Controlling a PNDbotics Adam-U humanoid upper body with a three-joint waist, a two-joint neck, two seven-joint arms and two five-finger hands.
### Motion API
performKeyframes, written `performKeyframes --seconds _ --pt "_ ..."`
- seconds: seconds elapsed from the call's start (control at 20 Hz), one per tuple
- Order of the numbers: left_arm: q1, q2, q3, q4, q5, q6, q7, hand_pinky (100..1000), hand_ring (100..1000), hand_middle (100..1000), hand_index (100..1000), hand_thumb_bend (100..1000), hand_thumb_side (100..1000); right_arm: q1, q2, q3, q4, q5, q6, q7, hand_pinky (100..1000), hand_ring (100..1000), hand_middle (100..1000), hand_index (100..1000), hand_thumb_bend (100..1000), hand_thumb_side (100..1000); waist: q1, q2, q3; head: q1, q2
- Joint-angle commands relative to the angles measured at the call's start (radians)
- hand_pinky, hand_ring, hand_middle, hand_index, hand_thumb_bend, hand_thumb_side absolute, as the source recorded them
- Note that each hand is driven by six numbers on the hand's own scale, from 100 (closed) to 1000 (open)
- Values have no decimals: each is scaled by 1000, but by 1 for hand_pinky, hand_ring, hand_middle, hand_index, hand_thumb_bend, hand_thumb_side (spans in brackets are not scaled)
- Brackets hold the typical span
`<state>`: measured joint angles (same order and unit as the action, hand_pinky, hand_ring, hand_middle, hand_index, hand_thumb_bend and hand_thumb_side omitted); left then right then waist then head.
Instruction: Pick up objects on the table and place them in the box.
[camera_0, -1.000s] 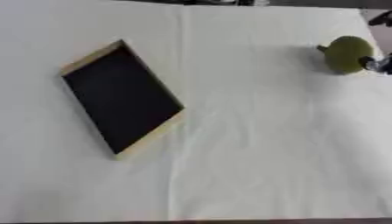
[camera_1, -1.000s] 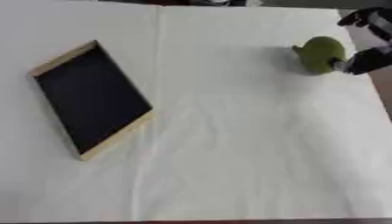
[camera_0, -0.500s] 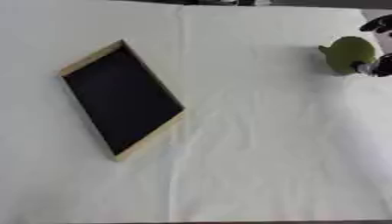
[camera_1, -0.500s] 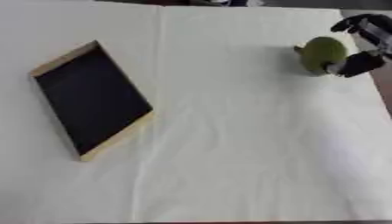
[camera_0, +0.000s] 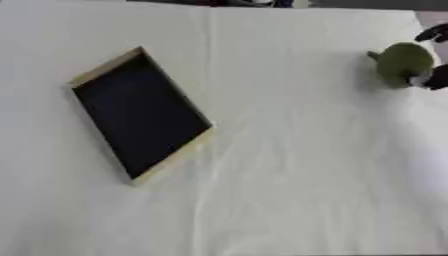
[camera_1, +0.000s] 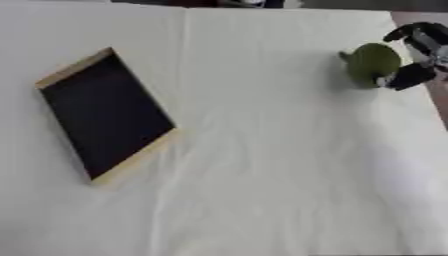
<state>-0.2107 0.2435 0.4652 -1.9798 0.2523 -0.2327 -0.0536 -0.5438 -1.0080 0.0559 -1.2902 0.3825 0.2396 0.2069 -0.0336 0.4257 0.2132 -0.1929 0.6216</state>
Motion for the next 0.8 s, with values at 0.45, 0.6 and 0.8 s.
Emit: performKeyframes --seconds 0.45,0.6,0.8 --pt "-8 8 -2 -20 5 0 -7 703 675 717 766 100 610 -38 3 14 39 2 -37 17 887 862 737 806 416 100 1 -17 5 -3 -17" --pt "-9 8 -2 -20 5 2 -7 703 675 718 766 100 610 -34 6 10 25 -12 -50 7 851 783 622 730 248 137 -1 -17 4 -1 -15" --pt "-10 9 -2 -20 5 3 -8 703 676 718 766 100 609 -14 5 6 -23 -51 -79 -31 819 708 554 676 146 108 -3 -19 4 2 -12"
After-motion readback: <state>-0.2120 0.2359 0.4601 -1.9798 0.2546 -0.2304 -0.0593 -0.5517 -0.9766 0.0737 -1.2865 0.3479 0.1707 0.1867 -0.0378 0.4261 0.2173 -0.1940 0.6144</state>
